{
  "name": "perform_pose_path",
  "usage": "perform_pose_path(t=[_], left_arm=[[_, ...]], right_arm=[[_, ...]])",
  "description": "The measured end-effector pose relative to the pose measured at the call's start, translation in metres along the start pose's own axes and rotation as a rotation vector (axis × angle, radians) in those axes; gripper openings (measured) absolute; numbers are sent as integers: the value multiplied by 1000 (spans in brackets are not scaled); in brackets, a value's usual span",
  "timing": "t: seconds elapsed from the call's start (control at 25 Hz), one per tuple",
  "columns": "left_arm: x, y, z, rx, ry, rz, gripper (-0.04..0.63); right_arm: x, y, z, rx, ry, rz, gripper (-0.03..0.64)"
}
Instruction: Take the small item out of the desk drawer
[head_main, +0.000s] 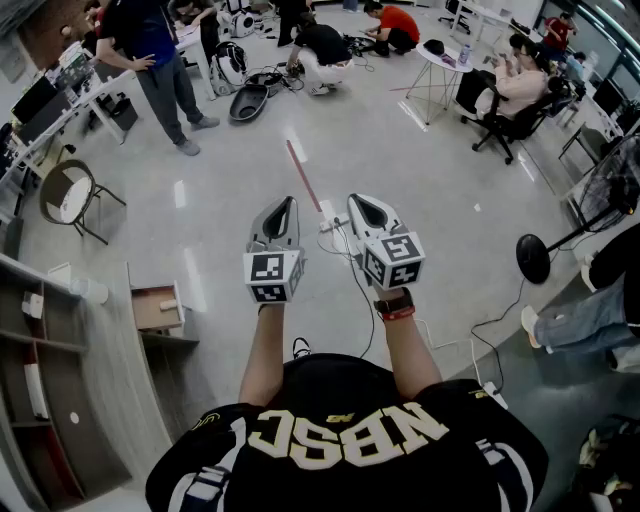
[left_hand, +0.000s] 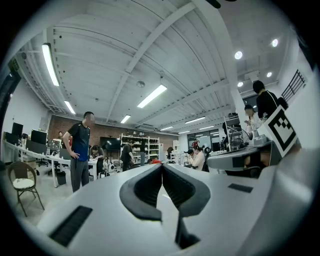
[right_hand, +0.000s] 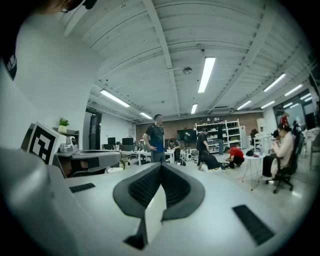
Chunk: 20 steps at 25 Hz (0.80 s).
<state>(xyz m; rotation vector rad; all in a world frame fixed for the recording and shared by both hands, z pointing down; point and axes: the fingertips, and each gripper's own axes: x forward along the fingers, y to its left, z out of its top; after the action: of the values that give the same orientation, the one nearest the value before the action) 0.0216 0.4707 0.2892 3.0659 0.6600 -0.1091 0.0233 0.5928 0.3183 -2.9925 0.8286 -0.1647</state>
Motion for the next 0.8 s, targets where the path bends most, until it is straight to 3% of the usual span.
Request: perform_pose_path(t=[0.36, 0.8], left_arm=[[-2, 80, -4, 2, 3, 60, 16], [-56, 234, -1, -28, -23, 283, 17]], right_arm=[[77, 47, 3, 32, -7, 69, 6], [209, 190, 22, -26, 6, 352, 6]])
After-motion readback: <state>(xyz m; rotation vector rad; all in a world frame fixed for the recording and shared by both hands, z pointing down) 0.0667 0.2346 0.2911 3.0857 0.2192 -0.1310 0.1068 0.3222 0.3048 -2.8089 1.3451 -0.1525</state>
